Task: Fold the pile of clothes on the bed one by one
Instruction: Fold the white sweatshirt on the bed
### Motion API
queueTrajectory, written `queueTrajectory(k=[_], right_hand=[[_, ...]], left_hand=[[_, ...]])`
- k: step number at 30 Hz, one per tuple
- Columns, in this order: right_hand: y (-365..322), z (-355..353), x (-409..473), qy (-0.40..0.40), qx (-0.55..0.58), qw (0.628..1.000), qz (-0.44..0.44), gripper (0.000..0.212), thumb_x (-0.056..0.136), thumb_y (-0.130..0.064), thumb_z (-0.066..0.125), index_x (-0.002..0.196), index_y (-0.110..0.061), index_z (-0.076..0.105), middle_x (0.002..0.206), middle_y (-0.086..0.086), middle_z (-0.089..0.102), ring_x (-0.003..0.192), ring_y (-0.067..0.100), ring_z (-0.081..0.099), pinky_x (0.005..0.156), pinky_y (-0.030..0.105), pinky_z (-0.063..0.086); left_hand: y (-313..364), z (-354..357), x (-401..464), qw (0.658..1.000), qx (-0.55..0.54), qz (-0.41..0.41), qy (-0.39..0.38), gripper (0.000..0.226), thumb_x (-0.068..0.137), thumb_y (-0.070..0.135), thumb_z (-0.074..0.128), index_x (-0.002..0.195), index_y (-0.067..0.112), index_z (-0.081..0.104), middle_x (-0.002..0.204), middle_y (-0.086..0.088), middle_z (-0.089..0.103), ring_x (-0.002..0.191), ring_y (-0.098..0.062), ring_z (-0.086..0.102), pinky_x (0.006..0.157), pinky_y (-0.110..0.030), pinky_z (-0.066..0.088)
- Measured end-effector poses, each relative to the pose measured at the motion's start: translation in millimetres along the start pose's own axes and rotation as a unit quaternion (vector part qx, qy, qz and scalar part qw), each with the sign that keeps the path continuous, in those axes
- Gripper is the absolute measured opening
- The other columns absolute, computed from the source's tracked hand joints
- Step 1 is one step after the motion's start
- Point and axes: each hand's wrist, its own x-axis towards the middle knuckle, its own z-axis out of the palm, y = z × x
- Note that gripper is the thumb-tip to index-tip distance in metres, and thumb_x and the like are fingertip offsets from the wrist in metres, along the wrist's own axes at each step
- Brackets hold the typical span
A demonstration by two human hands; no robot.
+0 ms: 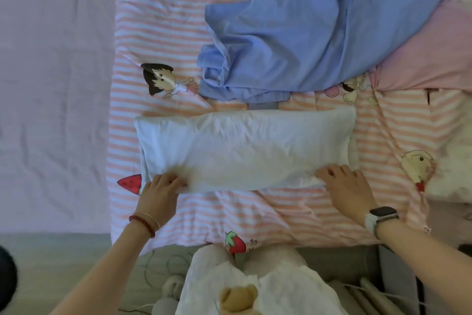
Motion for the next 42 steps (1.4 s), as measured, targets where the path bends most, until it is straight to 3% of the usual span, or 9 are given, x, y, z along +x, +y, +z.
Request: queueTrajectory(k=[2,6,11,17,24,30,34,37,42], right_hand=[[0.6,-1.6,2.9,0.007,-0.015,1.000,0.016,0.043,0.058,-0.007,0.076,0.099,-0.017,0.066,0.088,0.006,0.062,0.073,0.029,0.057,0.060,0.034,0.037],[-24.7,-20.0,21.3,0.106,0.044,0.993,0.021,0.032,0.072,-0.024,0.043,0.095,-0.014,0.063,0.091,0.009,0.059,0.082,0.031,0.059,0.075,0.039,0.035],[-102.9,-22.3,62.0,0.111,0.087,0.989,-0.035,0.050,0.083,-0.031,0.035,0.132,-0.024,0.043,0.139,0.014,0.043,0.130,0.031,0.031,0.105,0.060,0.014],[-100.4,-10.5,117.0,0.096,0.052,0.994,-0.028,0.052,0.089,-0.034,0.032,0.141,-0.028,0.033,0.150,0.015,0.029,0.139,0.031,0.021,0.105,0.067,0.010],[-38.1,5.0,135.7,0.077,0.018,0.997,-0.011,0.051,0.093,-0.033,0.026,0.142,-0.022,0.036,0.149,0.015,0.032,0.138,0.030,0.028,0.112,0.044,0.010],[15.3,3.8,113.4,-0.010,0.067,0.977,0.204,0.062,0.089,-0.045,0.009,0.148,-0.029,0.017,0.157,0.007,0.010,0.144,0.025,0.007,0.110,0.059,0.003],[42.2,5.8,89.9,-0.057,0.146,0.962,0.224,0.063,0.090,-0.044,0.010,0.150,-0.025,0.009,0.158,0.003,0.000,0.145,0.025,0.001,0.114,0.050,0.008],[37.8,4.2,81.0,-0.006,0.244,0.931,0.271,0.061,0.093,-0.034,0.023,0.149,-0.011,0.012,0.156,0.014,0.006,0.144,0.031,0.008,0.116,0.044,0.011],[16.1,7.5,52.3,0.046,0.282,0.894,0.345,0.053,0.096,-0.025,0.032,0.142,0.001,0.029,0.143,0.022,0.037,0.128,0.039,0.035,0.102,0.047,0.028]], left_hand=[[4.5,-11.0,4.8,1.000,-0.001,-0.003,0.012,0.017,0.064,0.013,0.065,0.080,0.016,0.068,0.079,-0.006,0.063,0.067,-0.033,0.062,0.056,-0.038,0.048],[28.8,-20.6,29.5,0.993,0.009,-0.031,0.118,0.034,0.079,0.033,0.044,0.098,0.015,0.065,0.100,-0.009,0.065,0.091,-0.032,0.060,0.078,-0.044,0.044],[90.3,-2.2,66.3,0.995,0.033,0.017,0.097,0.050,0.087,0.042,0.039,0.134,0.024,0.040,0.140,-0.012,0.046,0.131,-0.033,0.031,0.105,-0.058,0.025],[78.5,15.8,106.2,0.995,0.053,-0.044,0.065,0.056,0.087,0.043,0.034,0.140,0.026,0.031,0.144,-0.018,0.038,0.134,-0.036,0.021,0.106,-0.058,0.006],[8.0,13.7,101.4,0.961,0.010,-0.272,0.047,0.073,0.081,0.059,0.009,0.148,0.030,0.014,0.157,-0.007,0.005,0.144,-0.028,-0.001,0.111,-0.055,-0.008],[8.5,3.1,97.7,0.956,-0.001,-0.293,0.024,0.068,0.088,0.051,0.020,0.149,0.022,0.015,0.157,-0.009,0.005,0.145,-0.026,0.000,0.111,-0.061,-0.005],[55.0,6.9,86.4,0.973,-0.010,-0.224,0.056,0.067,0.085,0.051,0.026,0.147,0.024,0.023,0.153,-0.016,0.021,0.141,-0.039,0.012,0.106,-0.065,-0.003],[96.2,27.5,71.7,0.990,0.011,-0.138,0.038,0.060,0.088,0.050,0.030,0.143,0.028,0.026,0.149,-0.015,0.032,0.139,-0.037,0.017,0.106,-0.064,0.004],[106.5,49.3,73.1,0.986,-0.002,-0.165,0.001,0.056,0.089,0.047,0.026,0.142,0.030,0.025,0.150,-0.013,0.030,0.139,-0.033,0.013,0.105,-0.065,0.010]])
